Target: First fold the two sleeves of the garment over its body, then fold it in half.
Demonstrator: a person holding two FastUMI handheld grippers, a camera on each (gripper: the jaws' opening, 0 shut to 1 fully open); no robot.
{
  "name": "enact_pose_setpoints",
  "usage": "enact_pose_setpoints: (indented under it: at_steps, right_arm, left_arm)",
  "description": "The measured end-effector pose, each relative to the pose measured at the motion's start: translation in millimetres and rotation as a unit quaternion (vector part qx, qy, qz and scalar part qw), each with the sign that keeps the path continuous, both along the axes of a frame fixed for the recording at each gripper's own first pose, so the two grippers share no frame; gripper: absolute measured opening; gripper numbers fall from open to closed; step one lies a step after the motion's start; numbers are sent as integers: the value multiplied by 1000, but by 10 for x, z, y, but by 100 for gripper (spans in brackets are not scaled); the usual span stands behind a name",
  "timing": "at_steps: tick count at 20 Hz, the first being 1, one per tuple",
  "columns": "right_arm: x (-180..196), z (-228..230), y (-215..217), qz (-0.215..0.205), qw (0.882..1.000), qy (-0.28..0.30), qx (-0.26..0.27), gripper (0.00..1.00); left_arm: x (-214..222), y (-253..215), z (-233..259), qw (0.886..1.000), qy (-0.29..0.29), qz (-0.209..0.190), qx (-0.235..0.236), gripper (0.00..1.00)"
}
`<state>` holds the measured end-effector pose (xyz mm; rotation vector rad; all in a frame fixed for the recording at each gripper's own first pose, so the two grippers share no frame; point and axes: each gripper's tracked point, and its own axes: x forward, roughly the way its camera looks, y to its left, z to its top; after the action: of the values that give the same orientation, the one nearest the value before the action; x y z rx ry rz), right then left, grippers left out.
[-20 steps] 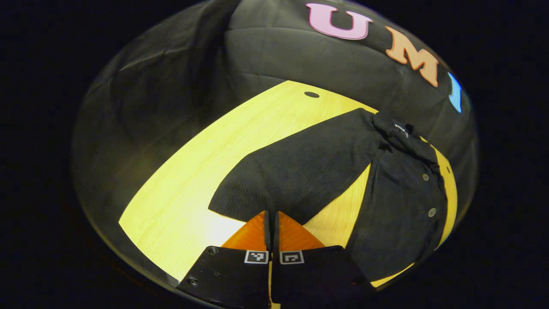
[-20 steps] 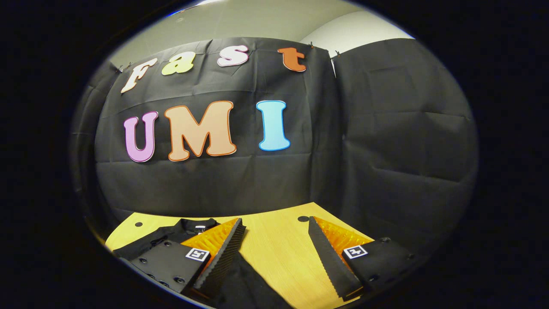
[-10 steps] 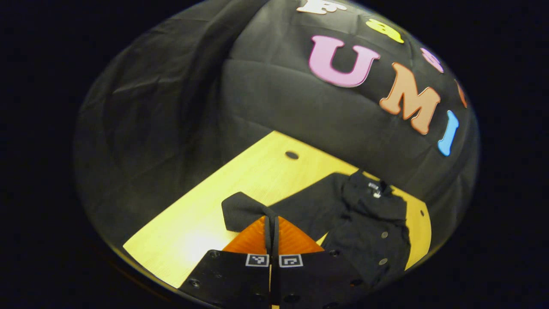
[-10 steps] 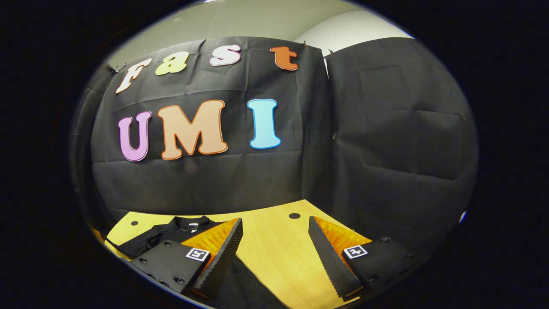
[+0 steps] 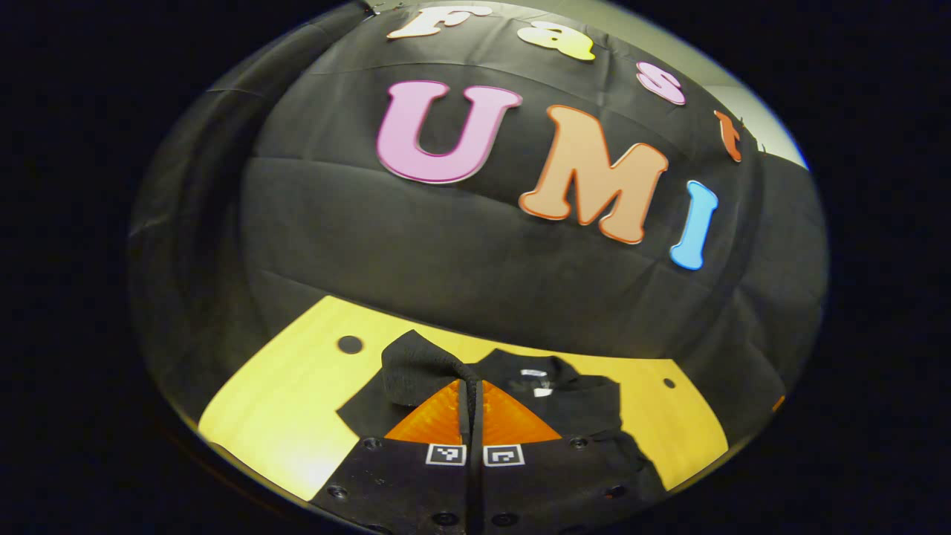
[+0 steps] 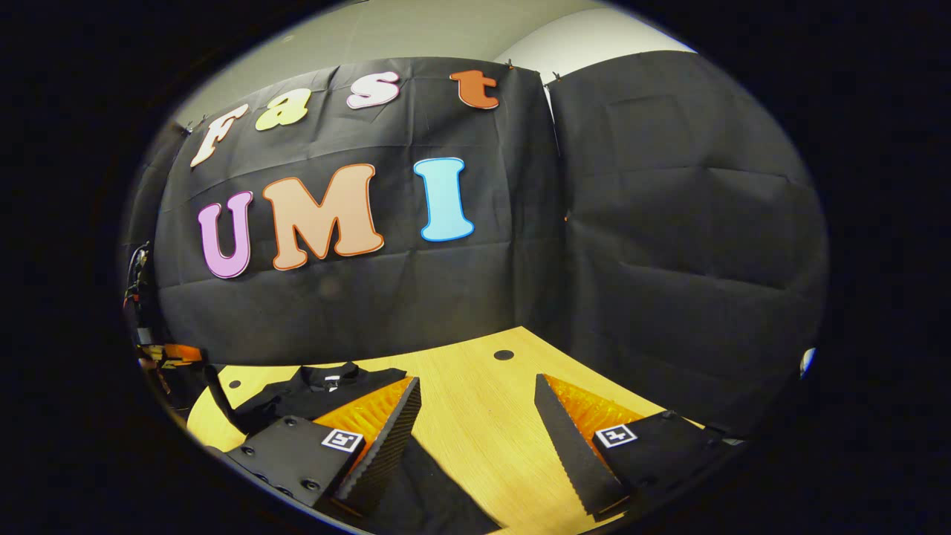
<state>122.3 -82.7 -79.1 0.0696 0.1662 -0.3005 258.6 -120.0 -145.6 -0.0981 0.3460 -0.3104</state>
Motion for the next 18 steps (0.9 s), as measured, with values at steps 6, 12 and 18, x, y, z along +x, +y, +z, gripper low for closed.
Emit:
enact_pose_setpoints:
  at_steps: [6, 12, 18]
  right_arm:
    - [-173, -143, -118, -12, 1000, -2, 24, 97]
    - [-577, -381, -350, -38, 998, 23, 44, 93]
    - [-721, -533, -427, -35, 997, 40, 51, 97]
  left_arm:
    - [235, -1286, -66, 995, -17, -94, 26, 0]
    - [130, -2327, -620, 978, 3, -190, 90, 0]
    - [-1, -2800, -1257, 967, 53, -213, 129, 0]
